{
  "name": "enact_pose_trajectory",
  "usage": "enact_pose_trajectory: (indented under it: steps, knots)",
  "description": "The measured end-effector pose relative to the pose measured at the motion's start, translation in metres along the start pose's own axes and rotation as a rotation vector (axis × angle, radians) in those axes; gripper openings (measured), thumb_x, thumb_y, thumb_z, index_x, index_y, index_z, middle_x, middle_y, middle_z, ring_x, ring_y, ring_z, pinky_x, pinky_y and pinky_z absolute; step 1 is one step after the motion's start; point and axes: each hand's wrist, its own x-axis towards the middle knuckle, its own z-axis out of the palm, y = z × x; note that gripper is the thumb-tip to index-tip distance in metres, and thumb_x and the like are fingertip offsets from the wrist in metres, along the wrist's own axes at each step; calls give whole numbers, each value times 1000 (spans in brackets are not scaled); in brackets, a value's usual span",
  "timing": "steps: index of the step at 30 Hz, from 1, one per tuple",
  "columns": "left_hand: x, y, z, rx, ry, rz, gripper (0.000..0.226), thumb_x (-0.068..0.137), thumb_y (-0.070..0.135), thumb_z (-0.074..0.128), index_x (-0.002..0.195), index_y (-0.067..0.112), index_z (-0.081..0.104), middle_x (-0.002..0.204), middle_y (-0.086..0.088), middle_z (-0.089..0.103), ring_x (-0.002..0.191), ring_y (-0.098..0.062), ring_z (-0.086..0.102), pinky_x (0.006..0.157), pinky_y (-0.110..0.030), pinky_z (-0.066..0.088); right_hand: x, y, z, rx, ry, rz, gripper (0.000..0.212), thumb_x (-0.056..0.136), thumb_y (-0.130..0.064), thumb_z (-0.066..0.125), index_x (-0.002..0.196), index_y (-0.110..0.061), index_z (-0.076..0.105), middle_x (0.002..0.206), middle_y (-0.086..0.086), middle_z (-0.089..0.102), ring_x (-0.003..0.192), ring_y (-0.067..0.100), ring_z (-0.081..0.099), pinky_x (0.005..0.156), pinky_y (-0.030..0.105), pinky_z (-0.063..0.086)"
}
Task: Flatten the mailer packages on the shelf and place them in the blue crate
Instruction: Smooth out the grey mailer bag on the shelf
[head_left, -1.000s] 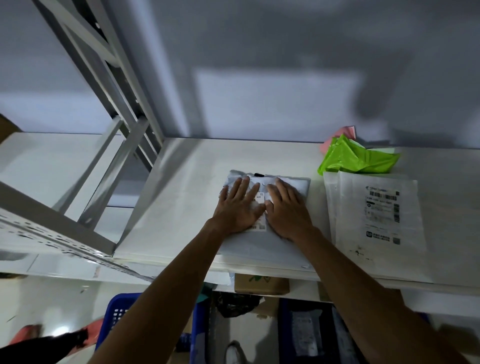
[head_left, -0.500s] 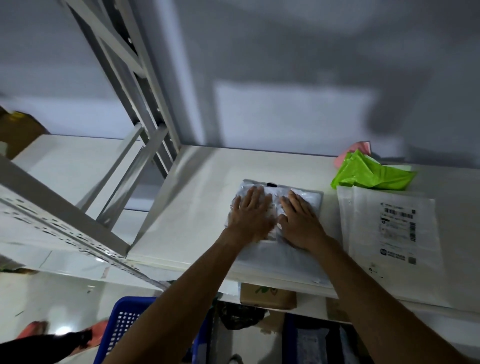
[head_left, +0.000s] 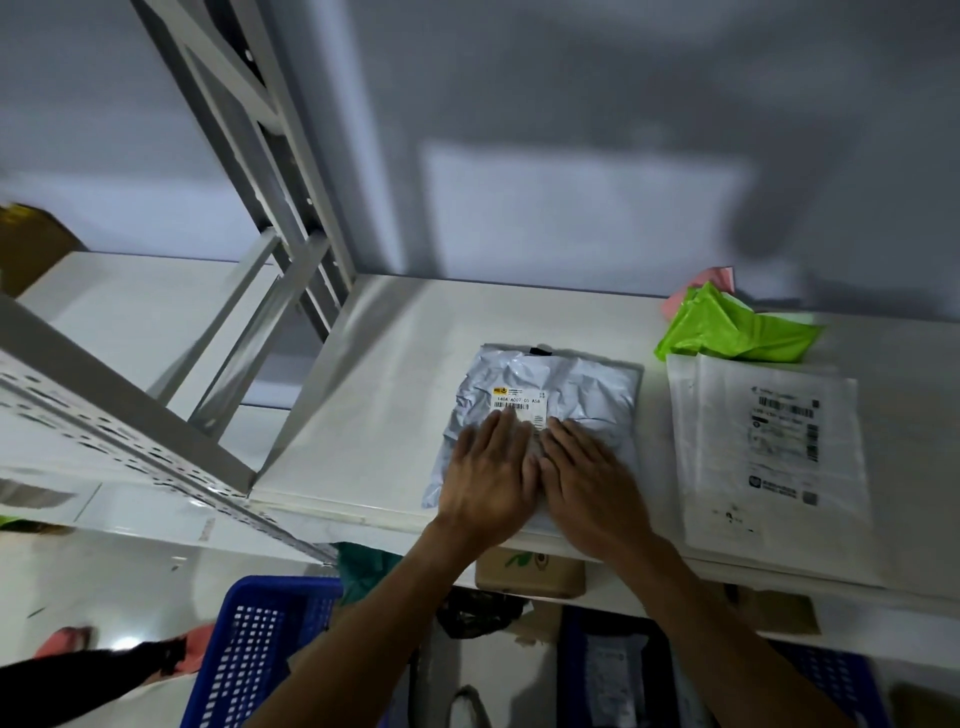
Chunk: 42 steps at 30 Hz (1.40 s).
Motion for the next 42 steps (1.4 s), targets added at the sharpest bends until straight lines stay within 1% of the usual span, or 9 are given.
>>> enact_pose_trajectory:
  steps: [5, 9, 12, 14, 17, 20, 25, 30, 42]
  knots:
    - [-7, -38, -2, -90, 44, 39, 71, 106, 55, 11, 151, 9, 43, 159, -14, 37, 152, -22, 23, 123, -38, 25, -12, 34, 3, 163, 15, -15, 60, 109, -41, 16, 138, -12, 59, 151, 3, 51, 144, 18, 40, 117, 41, 35]
    - [-11, -45, -7, -211, 17, -3, 73, 101, 59, 17, 154, 13, 38, 163, -5, 28, 153, -14, 18, 123, -21, 7, -15, 47, 10, 348, 8, 109, 68, 106, -53, 16, 142, -11, 55, 156, -1, 43, 147, 15, 33, 123, 34, 24]
    - [-5, -48, -11, -205, 32, 4, 71, 99, 58, 26, 147, 11, 50, 157, -7, 42, 148, -20, 35, 122, -31, 28, -12, 44, 4, 398, -15, 166, 59, 102, -49, 26, 141, -16, 56, 155, -5, 43, 147, 12, 33, 122, 34, 26]
    - [8, -50, -16, -131, 24, 41, 61, 97, 51, 33, 131, 12, 64, 140, -8, 59, 129, -26, 56, 104, -35, 49, -4, 41, -9, 334, -23, 201, 42, 102, -38, 43, 134, -18, 61, 148, -6, 51, 138, 14, 44, 115, 33, 35]
    - [31, -44, -34, 29, -29, 62, 48, 95, 46, 35, 113, 14, 66, 130, -8, 60, 112, -29, 61, 83, -37, 52, 18, 31, -21, 178, 75, 207, 33, 96, -27, 51, 123, -12, 64, 129, 6, 60, 118, 28, 58, 96, 38, 48]
    - [47, -35, -33, -23, 35, 104, 43, 96, 36, 50, 127, 9, 60, 135, -16, 55, 118, -34, 57, 94, -41, 50, 41, 25, -14, 129, 105, 87, 49, 91, -28, 42, 133, -10, 61, 143, 11, 55, 130, 29, 52, 105, 45, 47]
    - [73, -41, -12, -25, -10, 333, 63, 102, 43, 30, 153, 6, 38, 159, -20, 35, 151, -31, 25, 123, -44, 26, 60, 34, 1, 78, 13, -24, 58, 98, -34, 37, 149, -10, 46, 159, 8, 39, 145, 25, 39, 119, 42, 31]
    - [86, -49, -2, -15, -151, 236, 70, 99, 55, 21, 161, 23, 17, 169, -6, 7, 156, -22, 6, 126, -43, 10, 70, 42, 14, 120, -88, 35, 72, 94, -44, 15, 157, -11, 30, 164, 6, 27, 153, 18, 23, 126, 39, 17]
    - [89, -56, 12, -98, -64, 167, 82, 93, 70, 15, 161, 23, 15, 169, -1, 4, 156, -16, -1, 127, -41, 7, 72, 48, 22, 81, -47, 68, 63, 101, -42, 23, 156, -14, 33, 164, 2, 30, 152, 17, 24, 125, 39, 21]
